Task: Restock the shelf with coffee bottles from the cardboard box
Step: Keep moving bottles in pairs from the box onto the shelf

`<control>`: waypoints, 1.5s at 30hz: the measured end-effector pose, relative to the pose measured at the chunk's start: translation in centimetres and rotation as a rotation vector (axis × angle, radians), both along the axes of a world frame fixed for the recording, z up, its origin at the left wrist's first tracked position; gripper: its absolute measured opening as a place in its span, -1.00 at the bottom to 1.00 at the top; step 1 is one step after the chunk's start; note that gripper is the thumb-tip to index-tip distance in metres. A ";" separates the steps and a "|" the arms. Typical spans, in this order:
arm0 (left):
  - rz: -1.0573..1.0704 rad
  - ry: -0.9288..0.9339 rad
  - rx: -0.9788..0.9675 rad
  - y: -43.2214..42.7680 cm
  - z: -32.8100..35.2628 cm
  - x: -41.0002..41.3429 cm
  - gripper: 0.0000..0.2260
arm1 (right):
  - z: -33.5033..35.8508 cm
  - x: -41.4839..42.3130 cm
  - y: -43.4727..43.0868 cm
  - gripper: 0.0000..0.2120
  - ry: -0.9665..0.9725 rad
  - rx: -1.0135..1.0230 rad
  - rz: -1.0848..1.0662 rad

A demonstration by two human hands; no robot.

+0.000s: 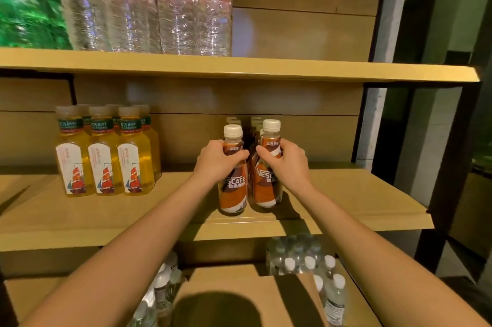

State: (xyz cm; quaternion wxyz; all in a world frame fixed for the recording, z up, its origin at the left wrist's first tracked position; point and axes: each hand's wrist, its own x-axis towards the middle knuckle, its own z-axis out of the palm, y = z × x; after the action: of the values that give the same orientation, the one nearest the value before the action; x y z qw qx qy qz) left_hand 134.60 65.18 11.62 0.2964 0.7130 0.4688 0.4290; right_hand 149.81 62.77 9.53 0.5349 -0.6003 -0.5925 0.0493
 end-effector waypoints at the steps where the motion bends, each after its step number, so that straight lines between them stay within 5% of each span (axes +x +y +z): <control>1: 0.003 0.006 -0.002 0.3 -0.1 0.0 -0.64 | -0.3 0.2 0.2 -0.73 -0.010 -0.007 0.000; 23: 0.010 0.057 0.084 1.2 -3.1 0.5 -0.55 | -3.1 0.4 0.7 -0.65 -0.102 -0.020 -0.004; 31: 0.117 0.020 0.193 0.0 -3.0 -0.6 -0.42 | -1.3 0.6 -1.0 -0.43 -0.181 -0.040 -0.134; 45: 0.200 0.512 0.324 -6.5 -1.7 -4.3 -0.29 | 0.8 -0.2 -8.1 -0.34 -0.500 -0.207 -0.253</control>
State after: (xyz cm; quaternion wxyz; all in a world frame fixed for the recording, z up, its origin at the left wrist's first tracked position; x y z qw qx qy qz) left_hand 130.25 58.72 9.92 0.0077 0.7861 0.5215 0.3318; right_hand 149.56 54.64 10.36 0.3104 -0.7143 -0.6181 -0.1070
